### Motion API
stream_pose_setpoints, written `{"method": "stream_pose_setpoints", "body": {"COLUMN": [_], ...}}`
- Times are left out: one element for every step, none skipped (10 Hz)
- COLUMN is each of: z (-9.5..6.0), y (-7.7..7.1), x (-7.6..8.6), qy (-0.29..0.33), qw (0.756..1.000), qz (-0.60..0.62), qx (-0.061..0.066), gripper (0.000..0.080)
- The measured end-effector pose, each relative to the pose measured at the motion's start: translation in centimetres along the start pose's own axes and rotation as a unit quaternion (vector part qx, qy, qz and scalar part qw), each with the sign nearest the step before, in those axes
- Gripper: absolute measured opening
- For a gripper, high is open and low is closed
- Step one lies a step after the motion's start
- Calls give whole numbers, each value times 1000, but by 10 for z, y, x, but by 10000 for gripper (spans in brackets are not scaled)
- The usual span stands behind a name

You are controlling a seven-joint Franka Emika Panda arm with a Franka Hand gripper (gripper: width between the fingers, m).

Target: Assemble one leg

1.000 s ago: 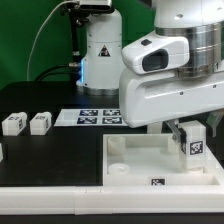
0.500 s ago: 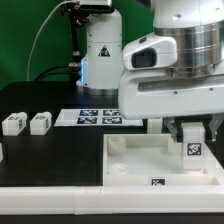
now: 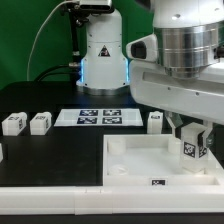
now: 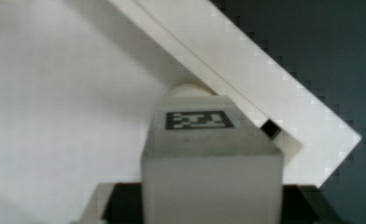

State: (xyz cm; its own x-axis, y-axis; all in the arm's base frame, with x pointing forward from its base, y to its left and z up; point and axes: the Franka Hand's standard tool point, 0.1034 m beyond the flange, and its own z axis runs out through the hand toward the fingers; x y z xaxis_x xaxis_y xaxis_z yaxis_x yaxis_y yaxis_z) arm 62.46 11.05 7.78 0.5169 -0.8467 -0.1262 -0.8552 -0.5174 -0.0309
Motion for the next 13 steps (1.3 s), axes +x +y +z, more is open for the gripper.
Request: {"method": "stream_pose_setpoints", "body": {"z": [0, 0, 0, 0, 1, 4, 6, 5, 5, 3, 1, -2, -3], "y": [-1, 0, -1, -1, -1, -2, -2, -2, -3, -5, -6, -6, -5], "x": [-1, 1, 0, 0, -1, -6, -8, -9, -13, -15, -15, -13, -11], "qy": [-2, -9, -9, -9, -8, -8, -8, -9, -11, -10, -13, -19, -21], "qw": [998, 995, 997, 998, 999, 1000, 998, 990, 980, 963, 942, 924, 898], "qz": [67, 97, 79, 58, 53, 12, -63, -141, -198, -268, -335, -383, -440], "qx": [1, 5, 5, 5, 4, 2, 2, 1, -3, -5, -7, -9, -13], "gripper": [296, 296, 296, 296, 471, 594, 594, 633, 644, 644, 649, 649, 649]}}
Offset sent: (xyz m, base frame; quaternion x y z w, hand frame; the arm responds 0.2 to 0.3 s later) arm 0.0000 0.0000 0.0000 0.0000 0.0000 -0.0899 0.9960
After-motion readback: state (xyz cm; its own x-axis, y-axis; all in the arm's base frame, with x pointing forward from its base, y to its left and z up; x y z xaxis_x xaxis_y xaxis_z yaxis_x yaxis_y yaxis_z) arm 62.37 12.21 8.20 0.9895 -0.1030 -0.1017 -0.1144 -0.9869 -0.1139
